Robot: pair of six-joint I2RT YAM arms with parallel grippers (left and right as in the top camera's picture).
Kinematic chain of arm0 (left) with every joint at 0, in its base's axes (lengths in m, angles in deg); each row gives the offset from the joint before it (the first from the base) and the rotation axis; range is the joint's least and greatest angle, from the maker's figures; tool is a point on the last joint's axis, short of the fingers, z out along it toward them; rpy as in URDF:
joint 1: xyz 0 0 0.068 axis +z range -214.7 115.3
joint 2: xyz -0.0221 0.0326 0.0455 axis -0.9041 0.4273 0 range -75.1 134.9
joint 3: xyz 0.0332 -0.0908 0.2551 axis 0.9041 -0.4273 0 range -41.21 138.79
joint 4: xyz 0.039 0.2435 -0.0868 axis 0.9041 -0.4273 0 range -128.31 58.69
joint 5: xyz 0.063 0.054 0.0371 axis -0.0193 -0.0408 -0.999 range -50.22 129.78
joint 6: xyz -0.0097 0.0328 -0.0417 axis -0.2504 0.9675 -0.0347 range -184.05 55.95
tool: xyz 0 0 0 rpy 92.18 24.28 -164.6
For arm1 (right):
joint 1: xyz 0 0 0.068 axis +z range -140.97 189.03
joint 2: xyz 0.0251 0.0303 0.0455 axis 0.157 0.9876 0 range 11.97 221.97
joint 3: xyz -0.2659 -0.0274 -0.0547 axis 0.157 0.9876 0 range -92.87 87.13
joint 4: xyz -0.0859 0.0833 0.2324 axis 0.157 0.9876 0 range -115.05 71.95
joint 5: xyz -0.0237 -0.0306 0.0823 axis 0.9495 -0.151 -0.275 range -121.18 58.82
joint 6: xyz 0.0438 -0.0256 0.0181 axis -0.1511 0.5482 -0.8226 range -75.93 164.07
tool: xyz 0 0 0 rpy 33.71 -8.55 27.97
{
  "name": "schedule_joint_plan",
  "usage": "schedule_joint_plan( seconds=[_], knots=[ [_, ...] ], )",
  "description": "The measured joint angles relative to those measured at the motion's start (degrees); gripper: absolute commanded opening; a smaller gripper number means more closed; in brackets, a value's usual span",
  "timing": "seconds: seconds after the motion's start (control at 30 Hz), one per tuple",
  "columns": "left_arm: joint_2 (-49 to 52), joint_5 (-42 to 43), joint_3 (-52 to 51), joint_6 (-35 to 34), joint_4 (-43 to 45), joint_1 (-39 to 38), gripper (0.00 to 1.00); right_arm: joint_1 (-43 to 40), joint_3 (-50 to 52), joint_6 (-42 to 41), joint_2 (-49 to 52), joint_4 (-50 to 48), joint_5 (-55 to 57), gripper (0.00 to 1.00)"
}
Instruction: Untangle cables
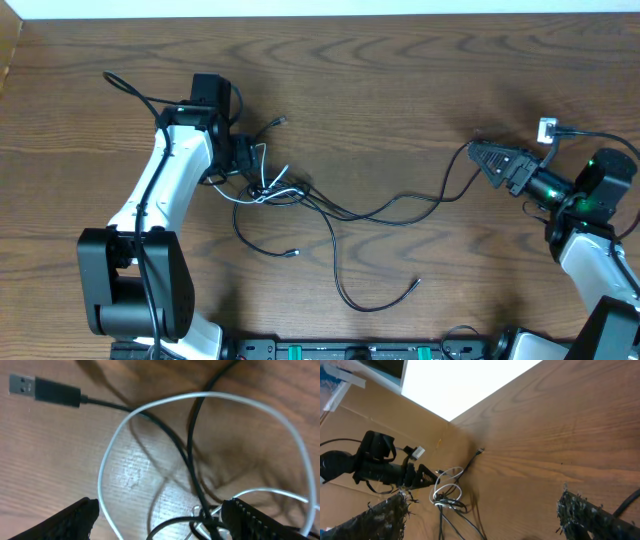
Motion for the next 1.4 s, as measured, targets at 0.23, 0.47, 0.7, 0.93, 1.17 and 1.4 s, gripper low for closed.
schedule_joint_plan(
  seconds=[0.23, 0.47, 0.7, 0.93, 1.17, 1.4],
  knots=[
    [-1.70, -0.02, -0.02, 1.33, -3.02, -0.22, 0.77, 0.76, 0.00, 0.20, 0.00, 0.20, 0.66, 0.96],
    [-7.63, 0.00, -0.02, 12.55, -7.67, -5.03, 0.78, 1.22, 0.00, 0.83, 0.00, 1.49, 1.79, 0.97],
    [-7.56, 0.00, -0.07, 25.42, -6.34, -7.28, 0.78, 2.38, 0.00, 2.32, 0.00, 1.95, 2.27, 0.99],
    [-7.56, 6.27, -1.40, 41.09, -6.29, -7.28, 0.78, 2.54, 0.00, 3.58, 0.00, 3.85, 2.95, 0.99],
    [-7.56, 12.96, -7.17, 51.84, -4.59, -7.28, 0.77, 2.54, 0.00, 4.35, 0.00, 4.44, 3.45, 0.99],
    [-7.56, 16.00, -10.51, 55.21, 0.66, -7.28, 0.21, 2.54, 0.00, 4.52, 0.00, 4.61, 3.56, 0.99]
  ],
)
